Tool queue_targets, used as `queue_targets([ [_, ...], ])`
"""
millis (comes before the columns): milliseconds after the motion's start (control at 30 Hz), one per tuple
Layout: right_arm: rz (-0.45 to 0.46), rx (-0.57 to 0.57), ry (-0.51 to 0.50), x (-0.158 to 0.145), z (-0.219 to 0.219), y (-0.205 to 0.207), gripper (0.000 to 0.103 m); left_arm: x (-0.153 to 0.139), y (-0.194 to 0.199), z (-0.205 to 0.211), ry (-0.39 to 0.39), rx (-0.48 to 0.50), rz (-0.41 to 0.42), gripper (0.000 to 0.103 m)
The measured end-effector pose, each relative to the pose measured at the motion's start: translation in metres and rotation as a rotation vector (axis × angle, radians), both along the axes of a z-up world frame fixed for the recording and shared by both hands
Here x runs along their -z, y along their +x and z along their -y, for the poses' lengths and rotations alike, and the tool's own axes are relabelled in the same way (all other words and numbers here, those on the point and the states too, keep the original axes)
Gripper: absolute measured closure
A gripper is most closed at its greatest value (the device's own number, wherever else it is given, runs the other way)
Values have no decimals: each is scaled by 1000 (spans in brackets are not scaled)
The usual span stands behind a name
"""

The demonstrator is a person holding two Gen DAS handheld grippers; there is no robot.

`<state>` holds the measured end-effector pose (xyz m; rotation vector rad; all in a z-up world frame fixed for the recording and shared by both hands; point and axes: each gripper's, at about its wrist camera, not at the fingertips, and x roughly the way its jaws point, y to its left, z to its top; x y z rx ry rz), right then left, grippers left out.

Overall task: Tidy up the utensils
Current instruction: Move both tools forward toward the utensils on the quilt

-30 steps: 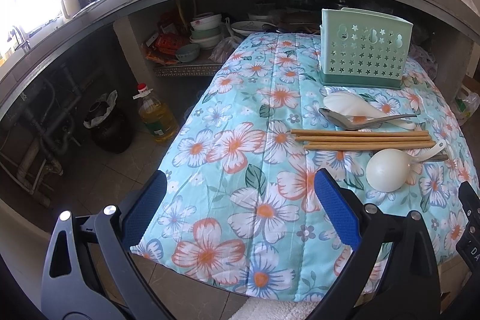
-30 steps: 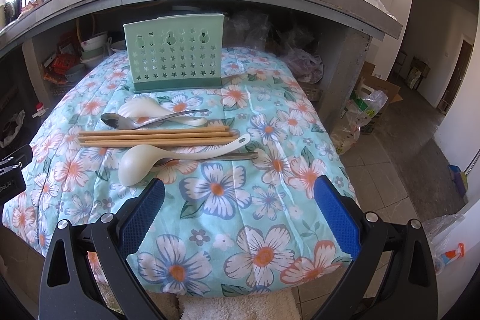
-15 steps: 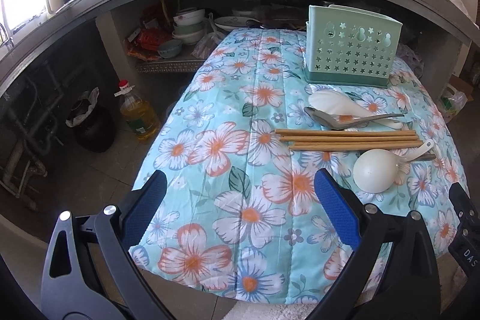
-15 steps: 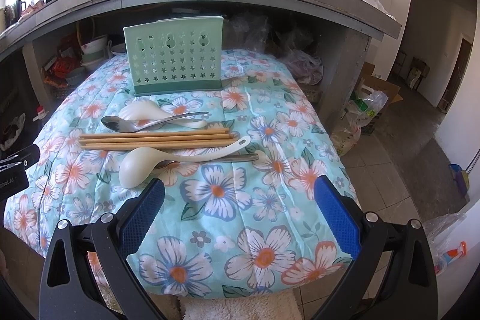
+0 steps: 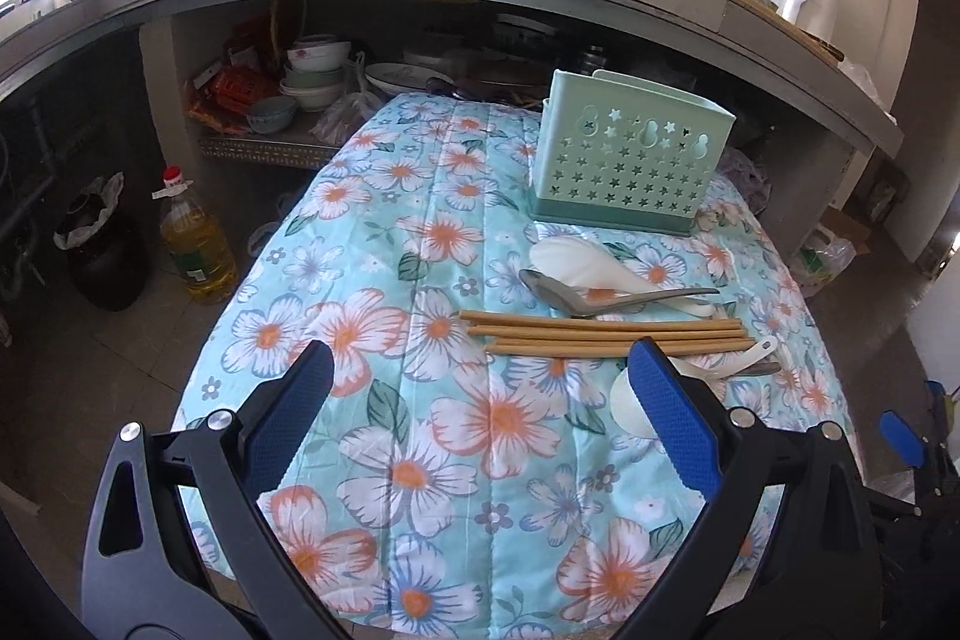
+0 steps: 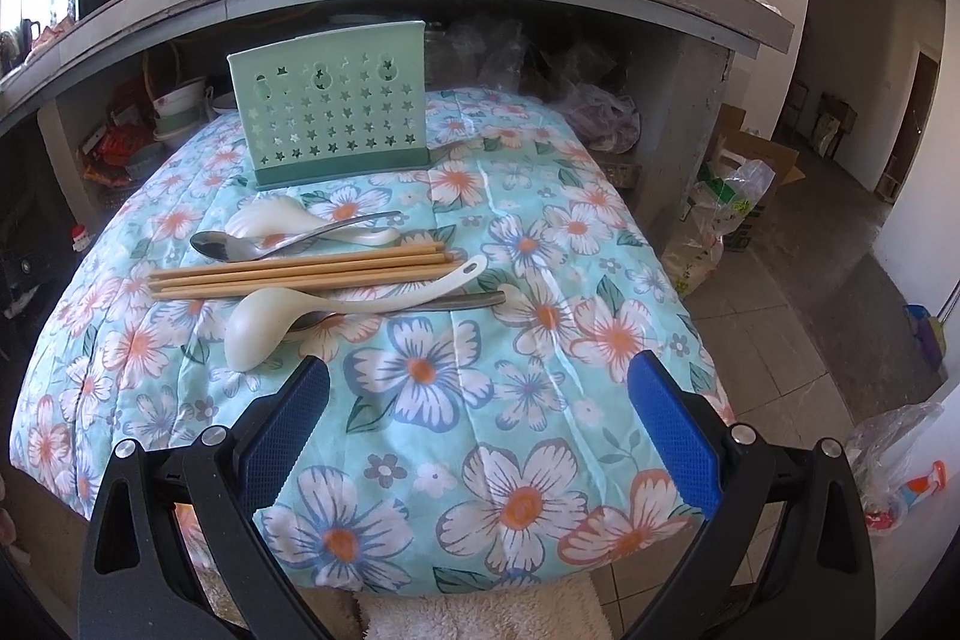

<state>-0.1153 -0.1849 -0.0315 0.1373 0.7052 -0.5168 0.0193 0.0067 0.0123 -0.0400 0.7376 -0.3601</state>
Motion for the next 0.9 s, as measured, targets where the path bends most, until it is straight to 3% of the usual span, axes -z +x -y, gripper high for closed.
queue_targets([
  [500, 17, 17, 16, 17, 13, 0, 6, 20, 13, 14, -115, 95, -63, 8],
  [700, 42, 20, 30, 25, 25, -1, 6, 33, 10, 42, 0, 176, -25, 8],
  [900, 22, 0, 66, 38, 34, 6, 6, 59, 14, 65, 68, 244, -71, 8],
])
